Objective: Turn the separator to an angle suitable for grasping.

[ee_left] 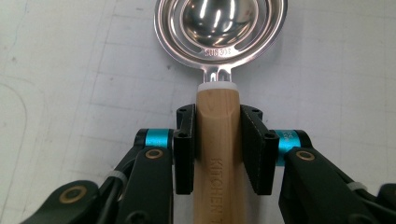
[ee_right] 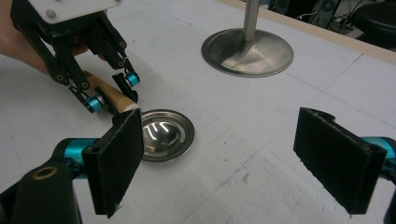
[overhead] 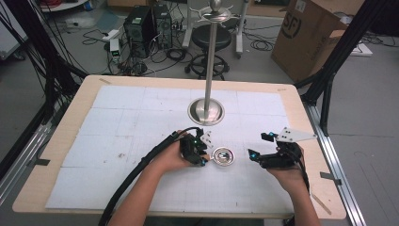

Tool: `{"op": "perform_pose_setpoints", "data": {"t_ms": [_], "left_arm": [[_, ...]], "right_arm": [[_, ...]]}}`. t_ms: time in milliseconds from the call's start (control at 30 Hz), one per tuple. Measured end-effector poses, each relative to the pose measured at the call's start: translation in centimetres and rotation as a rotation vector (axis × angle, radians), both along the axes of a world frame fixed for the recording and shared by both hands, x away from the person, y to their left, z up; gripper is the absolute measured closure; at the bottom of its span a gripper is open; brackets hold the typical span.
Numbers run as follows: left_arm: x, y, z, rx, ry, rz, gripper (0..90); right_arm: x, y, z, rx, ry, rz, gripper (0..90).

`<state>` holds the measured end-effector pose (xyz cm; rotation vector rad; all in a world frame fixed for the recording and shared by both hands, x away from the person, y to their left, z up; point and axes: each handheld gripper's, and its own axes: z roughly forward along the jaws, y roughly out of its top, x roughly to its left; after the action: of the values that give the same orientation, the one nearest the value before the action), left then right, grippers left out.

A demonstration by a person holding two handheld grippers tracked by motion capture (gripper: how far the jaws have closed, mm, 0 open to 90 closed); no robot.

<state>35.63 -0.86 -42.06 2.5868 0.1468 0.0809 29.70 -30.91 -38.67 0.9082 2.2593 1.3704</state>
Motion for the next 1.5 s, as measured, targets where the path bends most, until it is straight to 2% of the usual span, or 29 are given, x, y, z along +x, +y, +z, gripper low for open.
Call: {"op": "perform_pose_setpoints", "data": {"t_ms": [167,233,367,500,567,700,867,1000,1067,1233,1300,1500], "left_arm": [[0.0,-0.7,0.0,0.007,-0.001,-0.014,68.1],[-0.1,-0.7,-0.1,-0.001,0.005,-0.004,67.4],[0.0,-0.1,0.3,-0.001,0.008,0.007,58.0],[-0.1,0.9,0.9,-0.044,0.032,0.027,52.9],[-0.4,1.7,1.1,-0.085,0.035,0.043,48.6],[-0.5,3.8,1.5,-0.141,0.024,0.089,46.3],[-1.0,6.6,2.2,-0.237,0.010,0.145,41.7],[-1.4,8.4,2.3,-0.285,-0.007,0.171,39.0],[-1.5,8.9,2.5,-0.294,-0.011,0.192,38.4],[-2.1,10.4,3.2,-0.323,-0.031,0.203,36.4],[-2.1,10.9,3.4,-0.341,-0.025,0.219,35.1],[-2.2,12.4,3.9,-0.355,-0.030,0.249,30.6]], "right_arm": [[0.0,0.1,0.0,0.000,0.001,0.003,15.5],[0.0,0.1,0.0,-0.004,-0.003,0.005,15.5],[0.0,0.1,0.0,-0.003,-0.001,0.003,15.5],[0.0,0.1,0.0,-0.006,-0.001,0.005,15.5],[0.0,0.1,0.0,-0.002,0.001,0.004,15.5],[0.0,0.1,0.0,-0.002,0.000,0.005,15.5],[-0.1,0.2,0.0,-0.004,0.001,0.005,15.5],[-0.1,0.1,-0.1,-0.005,0.002,0.002,15.5],[-0.1,0.0,-0.2,-0.012,0.008,0.001,15.5],[-0.1,0.1,-0.4,-0.015,0.009,0.004,15.5],[0.0,0.0,-0.3,-0.011,0.006,0.006,15.5],[0.0,-0.1,-0.4,-0.006,0.013,0.004,15.5]]}}
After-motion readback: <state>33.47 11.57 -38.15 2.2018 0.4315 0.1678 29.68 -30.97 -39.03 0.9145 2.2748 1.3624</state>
